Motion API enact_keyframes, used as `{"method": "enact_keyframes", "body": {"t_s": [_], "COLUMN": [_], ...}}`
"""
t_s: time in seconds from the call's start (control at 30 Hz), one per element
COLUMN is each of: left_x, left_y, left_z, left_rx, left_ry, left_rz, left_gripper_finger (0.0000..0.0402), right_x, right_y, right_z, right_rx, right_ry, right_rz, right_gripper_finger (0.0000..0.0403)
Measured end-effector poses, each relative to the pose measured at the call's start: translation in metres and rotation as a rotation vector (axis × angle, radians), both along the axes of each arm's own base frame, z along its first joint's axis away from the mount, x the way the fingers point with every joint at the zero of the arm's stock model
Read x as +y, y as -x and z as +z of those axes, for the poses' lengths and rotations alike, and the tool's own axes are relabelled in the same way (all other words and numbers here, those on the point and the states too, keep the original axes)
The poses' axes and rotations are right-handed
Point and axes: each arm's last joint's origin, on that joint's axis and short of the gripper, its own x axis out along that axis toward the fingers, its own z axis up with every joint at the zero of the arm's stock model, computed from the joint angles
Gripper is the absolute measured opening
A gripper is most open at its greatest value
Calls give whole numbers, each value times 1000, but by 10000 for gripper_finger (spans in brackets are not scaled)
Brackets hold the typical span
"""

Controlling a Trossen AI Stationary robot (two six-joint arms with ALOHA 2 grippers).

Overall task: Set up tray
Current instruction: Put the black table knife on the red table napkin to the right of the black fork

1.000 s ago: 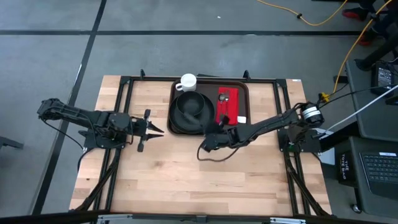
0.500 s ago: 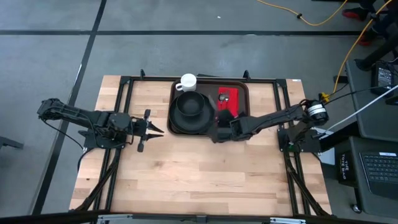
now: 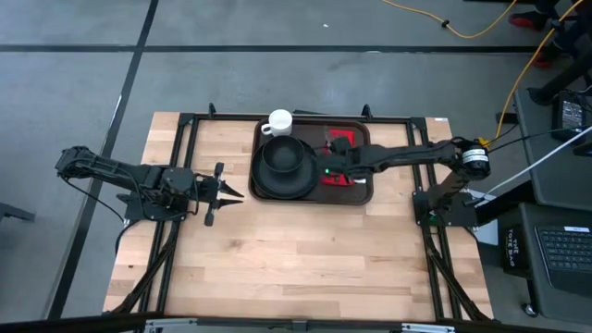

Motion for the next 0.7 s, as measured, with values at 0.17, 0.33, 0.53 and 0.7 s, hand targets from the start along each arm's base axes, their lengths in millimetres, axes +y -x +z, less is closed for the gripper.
{"method": "enact_keyframes", "body": {"t_s": [0.17, 0.33, 0.53, 0.7], "left_x": [0, 0, 0, 0], "left_y": [0, 0, 0, 0], "left_z": [0, 0, 0, 0], "left_rx": [0, 0, 0, 0], "left_ry": [0, 0, 0, 0], "left_rz": [0, 0, 0, 0], "left_gripper_finger": [56, 56, 56, 58], "right_x": [-22, -38, -44, -42], "right_y": [2, 3, 14, 24], "right_z": [2, 5, -21, -47], "right_rx": [-15, -53, -122, -195], "right_ry": [-40, -30, -75, -95], "right_rz": [-6, -46, -175, -268], "right_gripper_finger": [45, 45, 45, 45]}}
